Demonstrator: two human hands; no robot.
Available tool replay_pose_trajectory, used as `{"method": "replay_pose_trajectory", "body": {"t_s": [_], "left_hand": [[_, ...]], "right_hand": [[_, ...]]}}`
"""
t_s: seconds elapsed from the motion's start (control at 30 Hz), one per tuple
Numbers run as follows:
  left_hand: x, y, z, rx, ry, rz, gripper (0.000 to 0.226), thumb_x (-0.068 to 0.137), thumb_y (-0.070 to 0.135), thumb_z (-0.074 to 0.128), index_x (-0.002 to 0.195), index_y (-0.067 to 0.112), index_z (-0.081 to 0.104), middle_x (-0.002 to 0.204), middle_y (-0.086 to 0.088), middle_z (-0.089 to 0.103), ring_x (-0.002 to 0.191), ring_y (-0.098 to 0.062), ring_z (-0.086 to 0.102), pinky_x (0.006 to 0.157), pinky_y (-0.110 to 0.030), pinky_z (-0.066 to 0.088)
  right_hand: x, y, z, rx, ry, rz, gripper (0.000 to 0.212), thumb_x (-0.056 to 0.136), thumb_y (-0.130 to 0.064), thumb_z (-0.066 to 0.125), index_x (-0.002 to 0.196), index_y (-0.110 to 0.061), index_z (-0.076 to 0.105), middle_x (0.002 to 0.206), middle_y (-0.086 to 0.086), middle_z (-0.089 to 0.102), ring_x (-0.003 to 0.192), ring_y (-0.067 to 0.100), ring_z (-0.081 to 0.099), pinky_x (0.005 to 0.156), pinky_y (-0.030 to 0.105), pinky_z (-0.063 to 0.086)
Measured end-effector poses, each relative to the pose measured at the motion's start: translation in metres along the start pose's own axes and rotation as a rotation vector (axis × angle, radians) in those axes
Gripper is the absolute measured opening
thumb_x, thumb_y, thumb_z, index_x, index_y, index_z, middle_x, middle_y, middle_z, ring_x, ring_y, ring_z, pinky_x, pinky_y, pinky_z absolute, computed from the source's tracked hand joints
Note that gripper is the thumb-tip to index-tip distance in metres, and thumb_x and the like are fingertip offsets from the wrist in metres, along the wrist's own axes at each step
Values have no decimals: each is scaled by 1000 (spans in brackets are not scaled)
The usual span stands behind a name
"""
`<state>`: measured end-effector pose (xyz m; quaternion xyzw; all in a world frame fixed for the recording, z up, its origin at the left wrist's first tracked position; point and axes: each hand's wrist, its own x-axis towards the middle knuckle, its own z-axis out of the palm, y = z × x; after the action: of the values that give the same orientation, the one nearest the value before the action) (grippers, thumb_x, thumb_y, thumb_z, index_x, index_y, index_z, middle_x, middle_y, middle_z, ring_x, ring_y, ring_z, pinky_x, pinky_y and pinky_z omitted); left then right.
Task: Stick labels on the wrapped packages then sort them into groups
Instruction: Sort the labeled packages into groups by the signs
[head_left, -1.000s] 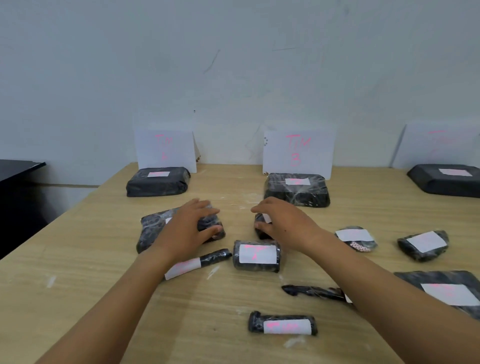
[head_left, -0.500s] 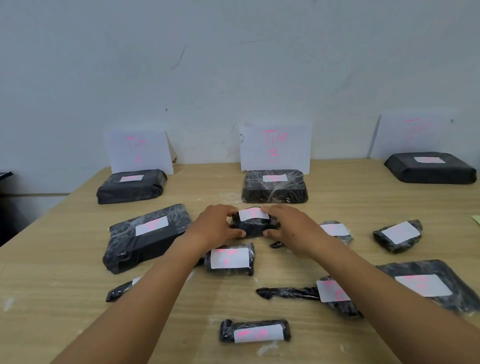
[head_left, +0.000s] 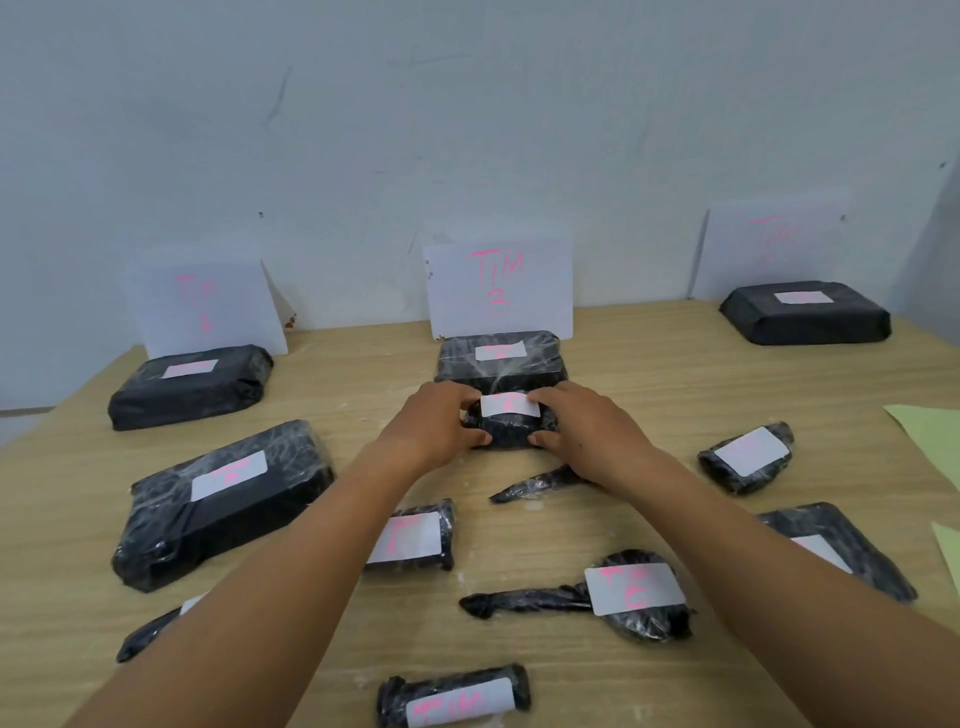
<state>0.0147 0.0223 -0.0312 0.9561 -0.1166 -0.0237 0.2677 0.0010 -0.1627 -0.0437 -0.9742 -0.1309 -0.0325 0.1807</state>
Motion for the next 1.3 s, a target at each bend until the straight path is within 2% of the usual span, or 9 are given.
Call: {"method": "replay_pose_trajectory", "body": {"t_s": [0.13, 0.3, 0.5, 0.67, 0.83, 0.97, 1.13, 1.23, 1.3], "left_hand": [[3, 3, 1, 17, 8, 8, 36, 81, 22, 73, 116, 18, 65, 124, -2, 62, 100, -17, 62, 90, -35, 50], [-10, 0, -2, 26, 31, 16, 53, 84, 29, 70, 133, 22, 52, 133, 1, 56, 106, -15, 59, 86, -25, 44], [-47, -4, -21, 35, 67, 118, 38, 89, 31, 64, 125, 23, 60, 127, 3, 61, 104, -8, 60, 92, -27, 49], [-89, -15, -37, -62, 119, 103, 24, 88, 36, 64, 109, 27, 71, 117, 5, 67, 101, -3, 61, 92, -29, 51], [-127, -30, -39, -93, 95, 88, 28, 83, 33, 69, 111, 28, 69, 118, 12, 65, 103, 4, 57, 94, -19, 46], [-144, -43, -33, -63, 58, 13, 54, 74, 42, 76, 124, 30, 61, 128, 10, 59, 116, -7, 54, 102, -28, 43], [-150, -49, -20, -75, 78, 10, 63, 72, 30, 81, 130, 25, 56, 129, 8, 58, 116, -8, 53, 104, -32, 43], [-154, -46, -13, 21, 128, 38, 63, 75, 29, 78, 132, 23, 53, 130, 6, 56, 118, -11, 52, 103, -28, 41], [-160, -43, -10, 64, 177, 51, 61, 75, 33, 77, 131, 24, 55, 130, 8, 57, 117, -10, 52, 101, -25, 41]], "right_hand": [[1, 5, -3, -10, 1, -2, 50, 92, -33, 59, 138, -23, 43, 131, -1, 49, 114, 21, 52, 87, 34, 45], [-7, 2, -8, -8, 11, -19, 50, 93, -34, 57, 140, -22, 43, 137, -1, 47, 122, 19, 48, 95, 34, 44], [-24, -21, -13, 28, 35, -110, 45, 93, -36, 56, 136, -23, 48, 133, -1, 50, 119, 18, 50, 94, 31, 43], [-40, -51, -9, 113, 28, -214, 36, 91, -38, 59, 122, -20, 60, 120, -1, 58, 108, 16, 54, 92, 34, 47], [-54, -74, 0, 191, -69, -291, 44, 89, -51, 55, 127, -30, 55, 126, -9, 57, 111, 8, 52, 95, 32, 45], [-64, -84, 5, 185, -175, -317, 59, 83, -53, 62, 135, -31, 48, 136, -8, 51, 123, 11, 47, 101, 33, 42], [-71, -83, 19, 159, -195, -299, 68, 81, -46, 69, 141, -32, 40, 136, -9, 49, 124, 13, 45, 100, 31, 41], [-76, -80, 25, 202, -177, -302, 67, 84, -39, 69, 143, -31, 37, 136, -9, 47, 119, 12, 47, 96, 26, 40], [-81, -78, 25, 256, -182, -291, 79, 82, -38, 71, 147, -30, 28, 142, -11, 42, 120, 9, 45, 95, 23, 37]]}}
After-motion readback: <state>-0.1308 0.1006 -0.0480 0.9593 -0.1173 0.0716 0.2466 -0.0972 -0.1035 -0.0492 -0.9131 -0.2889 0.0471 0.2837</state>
